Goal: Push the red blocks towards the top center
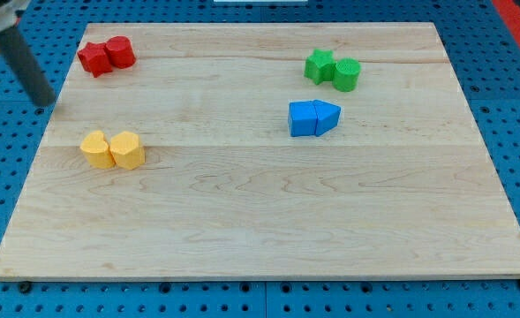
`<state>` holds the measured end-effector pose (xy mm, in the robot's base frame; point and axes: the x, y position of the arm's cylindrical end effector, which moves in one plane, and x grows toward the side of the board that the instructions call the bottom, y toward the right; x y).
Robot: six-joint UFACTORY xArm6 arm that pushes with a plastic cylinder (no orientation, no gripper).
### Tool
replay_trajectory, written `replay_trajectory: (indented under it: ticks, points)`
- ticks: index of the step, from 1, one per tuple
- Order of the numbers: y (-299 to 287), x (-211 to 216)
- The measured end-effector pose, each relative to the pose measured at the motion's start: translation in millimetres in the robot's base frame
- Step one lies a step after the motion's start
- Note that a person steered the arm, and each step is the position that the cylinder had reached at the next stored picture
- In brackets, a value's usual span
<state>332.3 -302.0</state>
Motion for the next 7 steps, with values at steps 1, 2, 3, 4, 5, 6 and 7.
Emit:
replay_trajectory:
  ticks: [1, 2, 3, 4, 5, 6, 7]
  points:
    - [24, -47]
    - [52, -49]
    - [69, -57]
    - [89, -31]
    - [122, -20]
    - [153, -20]
    - [222, -20]
